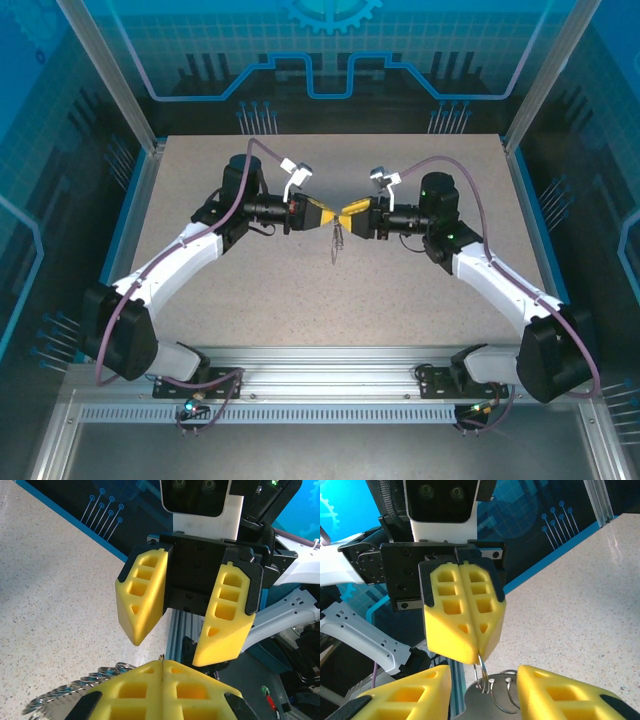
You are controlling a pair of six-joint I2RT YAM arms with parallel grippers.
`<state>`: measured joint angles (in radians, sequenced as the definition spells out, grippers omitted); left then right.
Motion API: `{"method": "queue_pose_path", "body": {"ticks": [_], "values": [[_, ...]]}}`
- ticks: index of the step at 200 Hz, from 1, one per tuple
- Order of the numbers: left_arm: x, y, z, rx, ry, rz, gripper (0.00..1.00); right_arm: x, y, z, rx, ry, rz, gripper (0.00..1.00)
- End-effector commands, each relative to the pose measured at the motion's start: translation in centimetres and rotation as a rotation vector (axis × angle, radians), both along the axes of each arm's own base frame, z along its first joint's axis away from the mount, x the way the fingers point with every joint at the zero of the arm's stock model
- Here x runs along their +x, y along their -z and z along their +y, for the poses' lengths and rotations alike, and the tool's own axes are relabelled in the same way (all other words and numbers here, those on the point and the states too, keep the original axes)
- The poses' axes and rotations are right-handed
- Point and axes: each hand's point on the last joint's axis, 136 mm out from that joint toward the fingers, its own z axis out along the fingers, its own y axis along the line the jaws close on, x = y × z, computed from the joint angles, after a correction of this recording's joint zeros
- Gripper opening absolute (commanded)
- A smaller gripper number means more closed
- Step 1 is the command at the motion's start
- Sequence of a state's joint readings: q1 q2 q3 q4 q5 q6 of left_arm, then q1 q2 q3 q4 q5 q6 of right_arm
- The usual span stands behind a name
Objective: Put the keys on the keyring
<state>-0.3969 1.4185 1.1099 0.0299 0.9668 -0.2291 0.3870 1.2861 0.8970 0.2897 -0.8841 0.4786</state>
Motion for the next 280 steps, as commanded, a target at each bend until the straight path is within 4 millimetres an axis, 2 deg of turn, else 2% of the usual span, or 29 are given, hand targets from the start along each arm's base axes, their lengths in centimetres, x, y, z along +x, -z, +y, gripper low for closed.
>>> {"method": "queue_pose_path", "body": {"ticks": [1,47,64,85,120,131,146,159,182,232,280], "values": [[-0.7,-1.9,-0.3,-0.028,0.046,-0.057,0.00,-0.3,-1.0,0.7,0.008,-0.037,-0.032,0.38],[-0.7,-2.1,-0.3,-0.028,0.045,-0.064,0.00,-0.3,-0.9,1.2,0.001,-0.053,-0.031,0.26],[-0.7,-2.0,-0.3,-0.028,0.045,-0.064,0.00,-0.5,-0.2,1.2,-0.014,-0.057,-0.008,0.18],[-0.7,-2.1,-0.3,-0.028,0.043,-0.066,0.00,-0.6,0.1,1.2,-0.019,-0.061,-0.003,0.00],[0.0,-2.6,-0.2,-0.035,0.003,-0.052,0.00,-0.2,0.2,1.1,-0.025,-0.024,-0.009,0.00],[0.6,-3.2,0.0,-0.038,-0.043,-0.048,0.11,0.2,-0.1,0.9,-0.020,0.008,-0.018,0.00],[1.7,-4.0,0.8,-0.046,-0.138,-0.035,0.30,0.7,-0.9,0.6,-0.008,0.036,-0.016,0.00],[2.5,-4.5,1.6,-0.062,-0.229,-0.032,0.44,1.2,-2.5,0.3,0.021,0.060,-0.060,0.00],[2.7,-5.8,2.9,-0.148,-0.316,-0.025,0.53,1.4,-4.9,0.1,0.067,0.090,-0.111,0.00],[1.8,-7.0,4.1,-0.246,-0.380,0.009,0.55,2.1,-8.6,-0.7,0.185,0.170,-0.213,0.00],[1.9,-8.2,4.2,-0.373,-0.379,0.024,0.47,3.0,-10.7,-0.1,0.287,0.217,-0.251,0.00]]}}
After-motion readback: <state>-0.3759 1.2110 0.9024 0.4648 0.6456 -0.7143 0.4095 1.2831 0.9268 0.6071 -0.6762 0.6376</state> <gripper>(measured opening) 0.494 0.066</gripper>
